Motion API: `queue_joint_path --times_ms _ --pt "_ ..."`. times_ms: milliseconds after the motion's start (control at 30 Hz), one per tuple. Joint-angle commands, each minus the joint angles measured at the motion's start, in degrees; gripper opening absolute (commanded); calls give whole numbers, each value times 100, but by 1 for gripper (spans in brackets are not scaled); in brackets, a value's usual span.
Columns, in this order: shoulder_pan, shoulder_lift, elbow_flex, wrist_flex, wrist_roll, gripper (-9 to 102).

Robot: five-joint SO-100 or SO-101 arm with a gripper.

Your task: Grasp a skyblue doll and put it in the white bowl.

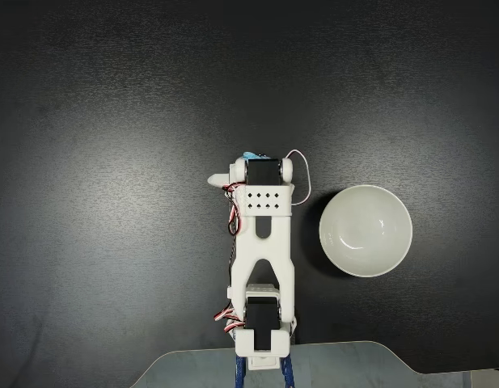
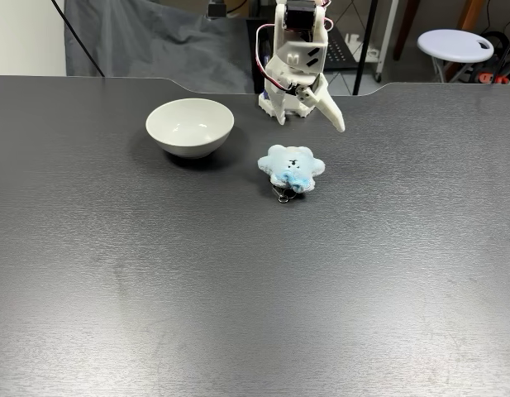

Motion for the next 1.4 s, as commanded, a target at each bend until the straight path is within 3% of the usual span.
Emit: queue_joint_path --times_ms 0,233,533,1000,1367 --pt "-62 62 -35 193 -70 56" --pt "9 -404 -35 9 -9 56" --pt "782 -1116 -18 -1828 0 56" --pt "1134 -1028 800 -1942 -97 56" --pt "642 -923 809 -1916 -88 56"
